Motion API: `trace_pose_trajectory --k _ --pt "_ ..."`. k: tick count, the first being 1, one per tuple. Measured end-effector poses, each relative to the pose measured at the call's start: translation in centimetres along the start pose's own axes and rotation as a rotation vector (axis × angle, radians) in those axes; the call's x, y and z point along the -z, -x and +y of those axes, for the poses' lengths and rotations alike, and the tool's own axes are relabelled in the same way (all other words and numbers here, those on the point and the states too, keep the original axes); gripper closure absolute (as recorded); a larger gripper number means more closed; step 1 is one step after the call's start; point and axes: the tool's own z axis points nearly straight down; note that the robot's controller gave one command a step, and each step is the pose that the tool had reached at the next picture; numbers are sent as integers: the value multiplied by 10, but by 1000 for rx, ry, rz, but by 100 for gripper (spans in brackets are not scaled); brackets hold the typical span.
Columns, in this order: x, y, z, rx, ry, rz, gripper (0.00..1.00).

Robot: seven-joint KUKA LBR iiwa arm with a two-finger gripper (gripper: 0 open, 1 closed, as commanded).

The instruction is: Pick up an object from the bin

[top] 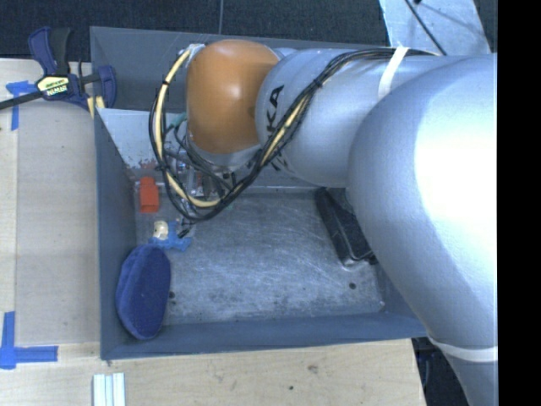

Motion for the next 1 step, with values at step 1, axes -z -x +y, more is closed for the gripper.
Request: trace_pose_trajectory --k 1 --pt "-56 -52 17 447 1 7 0"
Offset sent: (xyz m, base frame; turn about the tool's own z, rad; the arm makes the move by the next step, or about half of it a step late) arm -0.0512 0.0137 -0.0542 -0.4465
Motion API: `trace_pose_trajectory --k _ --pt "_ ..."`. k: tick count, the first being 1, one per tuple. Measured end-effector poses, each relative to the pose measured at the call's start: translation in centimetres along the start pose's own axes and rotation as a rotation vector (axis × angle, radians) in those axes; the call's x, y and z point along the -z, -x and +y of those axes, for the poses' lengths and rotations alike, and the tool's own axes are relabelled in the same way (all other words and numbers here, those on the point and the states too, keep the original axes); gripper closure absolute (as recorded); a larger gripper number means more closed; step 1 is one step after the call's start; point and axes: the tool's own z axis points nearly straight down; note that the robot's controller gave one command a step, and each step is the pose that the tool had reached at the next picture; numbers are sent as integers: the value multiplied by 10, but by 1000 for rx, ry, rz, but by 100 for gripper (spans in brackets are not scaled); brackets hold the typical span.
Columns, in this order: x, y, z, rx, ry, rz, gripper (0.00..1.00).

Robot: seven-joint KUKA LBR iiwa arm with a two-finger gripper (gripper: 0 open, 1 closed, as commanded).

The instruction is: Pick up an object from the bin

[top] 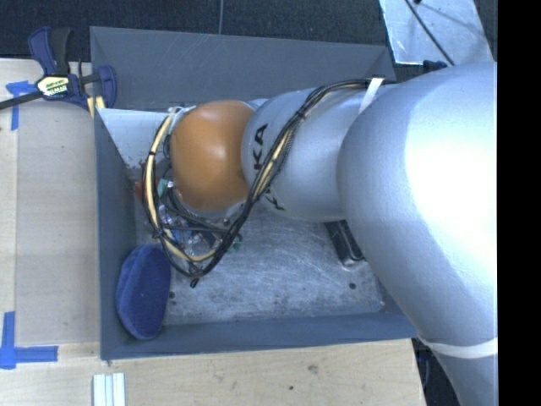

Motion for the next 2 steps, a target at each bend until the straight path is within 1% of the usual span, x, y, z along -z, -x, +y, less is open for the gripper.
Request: trace_pose_trajectory --k 1,2 --pt "4 9 -32 -38 -2 -6 0" --pt "4 9 -32 -39 -1 -6 100"
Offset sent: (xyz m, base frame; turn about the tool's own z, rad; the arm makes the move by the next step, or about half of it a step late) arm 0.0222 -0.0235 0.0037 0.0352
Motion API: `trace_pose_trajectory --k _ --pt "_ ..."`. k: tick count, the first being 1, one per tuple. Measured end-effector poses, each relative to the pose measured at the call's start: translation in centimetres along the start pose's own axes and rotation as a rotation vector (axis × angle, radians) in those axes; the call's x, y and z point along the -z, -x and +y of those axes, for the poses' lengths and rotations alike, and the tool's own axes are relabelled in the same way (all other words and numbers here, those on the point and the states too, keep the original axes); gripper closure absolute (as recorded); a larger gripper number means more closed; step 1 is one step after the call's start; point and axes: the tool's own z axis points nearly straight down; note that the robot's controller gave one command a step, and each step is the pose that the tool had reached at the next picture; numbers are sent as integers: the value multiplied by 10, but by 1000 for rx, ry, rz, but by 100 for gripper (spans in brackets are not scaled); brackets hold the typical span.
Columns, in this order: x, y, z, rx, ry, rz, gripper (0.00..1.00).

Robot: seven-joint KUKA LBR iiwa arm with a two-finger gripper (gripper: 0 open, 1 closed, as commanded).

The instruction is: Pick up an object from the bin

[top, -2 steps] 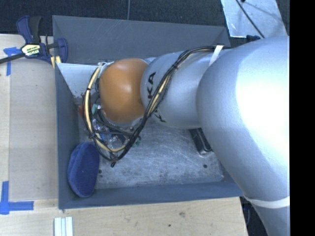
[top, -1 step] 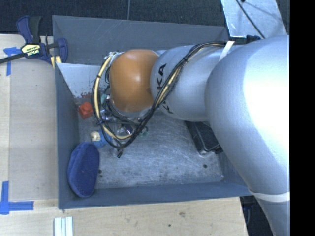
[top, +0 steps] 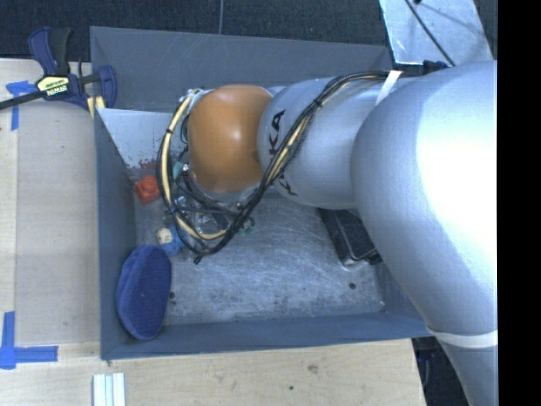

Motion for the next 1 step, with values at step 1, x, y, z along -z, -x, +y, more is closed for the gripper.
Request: trace_pose_trajectory --k 1 --pt "156 -46 -119 263 -6 -5 100"
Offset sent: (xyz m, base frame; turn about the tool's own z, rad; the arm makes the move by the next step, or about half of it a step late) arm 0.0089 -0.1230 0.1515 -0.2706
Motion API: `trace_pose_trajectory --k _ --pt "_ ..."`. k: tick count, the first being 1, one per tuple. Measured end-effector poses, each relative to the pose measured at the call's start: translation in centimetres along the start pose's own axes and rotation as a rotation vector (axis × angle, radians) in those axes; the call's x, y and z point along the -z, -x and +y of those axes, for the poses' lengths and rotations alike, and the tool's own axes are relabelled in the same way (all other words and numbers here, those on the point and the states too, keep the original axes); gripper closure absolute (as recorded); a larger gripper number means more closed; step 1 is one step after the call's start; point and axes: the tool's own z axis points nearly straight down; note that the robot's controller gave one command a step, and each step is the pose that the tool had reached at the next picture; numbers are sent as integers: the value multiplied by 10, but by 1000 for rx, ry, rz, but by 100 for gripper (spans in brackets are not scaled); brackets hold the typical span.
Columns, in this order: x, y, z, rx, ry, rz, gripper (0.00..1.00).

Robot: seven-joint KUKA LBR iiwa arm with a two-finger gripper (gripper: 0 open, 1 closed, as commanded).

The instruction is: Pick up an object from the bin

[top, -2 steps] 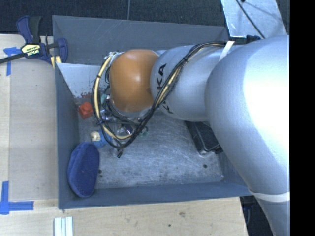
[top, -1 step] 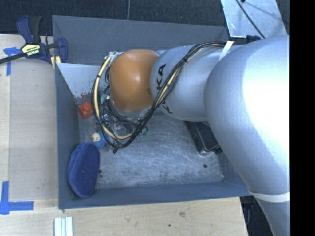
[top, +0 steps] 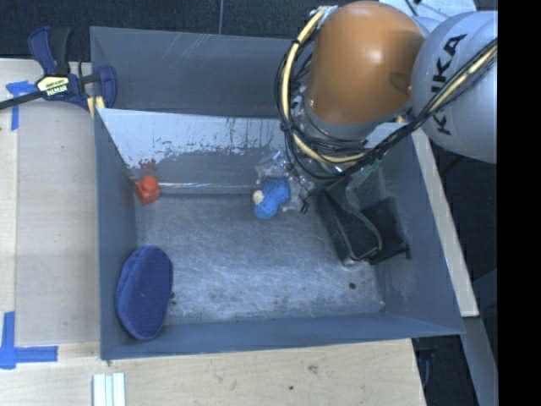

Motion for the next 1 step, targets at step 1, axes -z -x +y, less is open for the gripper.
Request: trace_pose_trajectory --k 1 --pt "-4 1 4 3 7 5 0"
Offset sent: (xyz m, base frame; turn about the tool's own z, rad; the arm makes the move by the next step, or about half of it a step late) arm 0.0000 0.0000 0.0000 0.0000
